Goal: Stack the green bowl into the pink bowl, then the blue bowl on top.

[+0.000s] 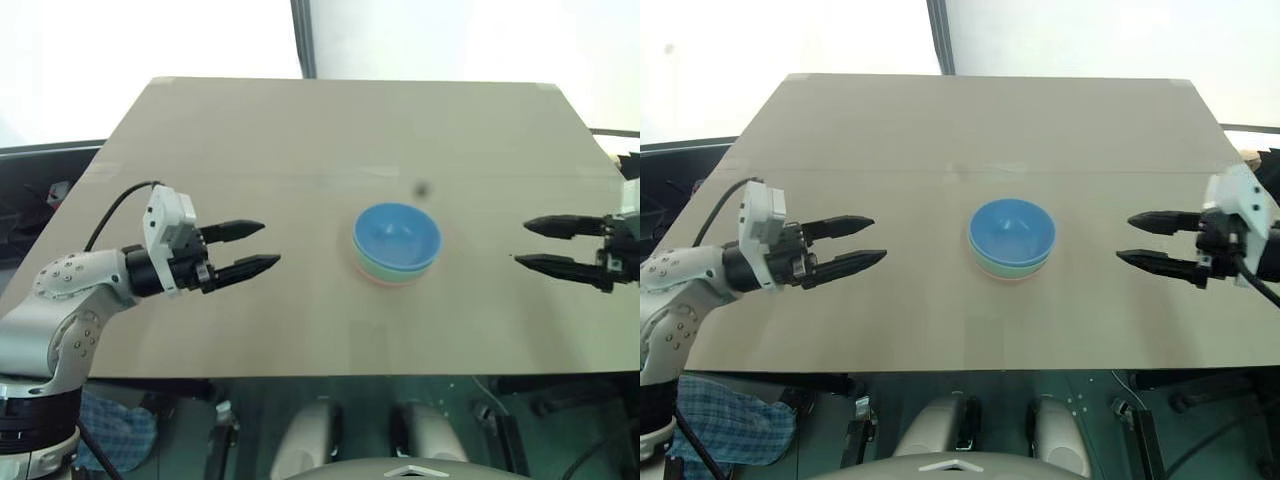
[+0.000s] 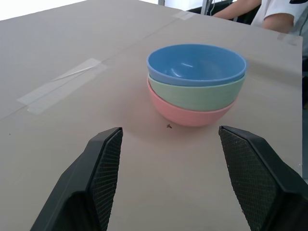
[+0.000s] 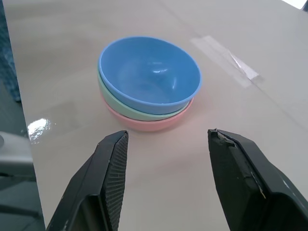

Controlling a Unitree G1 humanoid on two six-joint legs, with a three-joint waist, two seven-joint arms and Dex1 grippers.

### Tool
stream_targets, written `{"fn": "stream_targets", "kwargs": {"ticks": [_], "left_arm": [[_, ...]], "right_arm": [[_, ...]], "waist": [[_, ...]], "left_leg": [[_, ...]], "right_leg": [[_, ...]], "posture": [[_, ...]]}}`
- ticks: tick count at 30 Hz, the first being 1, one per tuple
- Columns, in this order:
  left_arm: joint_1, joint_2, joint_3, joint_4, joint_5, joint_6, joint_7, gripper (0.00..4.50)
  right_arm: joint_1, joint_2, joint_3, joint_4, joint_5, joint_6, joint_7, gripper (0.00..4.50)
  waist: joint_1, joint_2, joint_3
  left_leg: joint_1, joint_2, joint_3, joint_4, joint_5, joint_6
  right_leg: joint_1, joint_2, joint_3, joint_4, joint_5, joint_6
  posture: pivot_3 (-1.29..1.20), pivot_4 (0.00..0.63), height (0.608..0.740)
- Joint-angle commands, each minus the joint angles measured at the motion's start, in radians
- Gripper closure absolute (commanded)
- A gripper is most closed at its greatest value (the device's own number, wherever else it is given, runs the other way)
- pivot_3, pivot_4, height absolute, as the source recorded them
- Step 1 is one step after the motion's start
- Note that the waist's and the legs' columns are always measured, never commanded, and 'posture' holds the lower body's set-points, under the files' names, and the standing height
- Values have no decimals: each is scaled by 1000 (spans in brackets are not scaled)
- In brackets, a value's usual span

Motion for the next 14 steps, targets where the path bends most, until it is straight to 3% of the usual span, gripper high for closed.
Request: {"fn": "stream_targets", "kwargs": {"ticks": [1,14], "left_arm": [[15,-14,26,-27,6,-34,17,1121],[88,-9,83,6,6,-138,-46,1121]], "right_arm": [[68,32,-77,27,17,-114,18,1760],[226,-3,-164,125,65,-198,65,1760]], "waist": [[0,0,0],[1,2,0]], "left_leg": [[0,0,0,0,0,0],[1,0,0,1,0,1]], "right_leg": [[1,0,0,0,0,0],[1,0,0,0,0,0]], "posture": [[0,150,740],[0,150,740]]}}
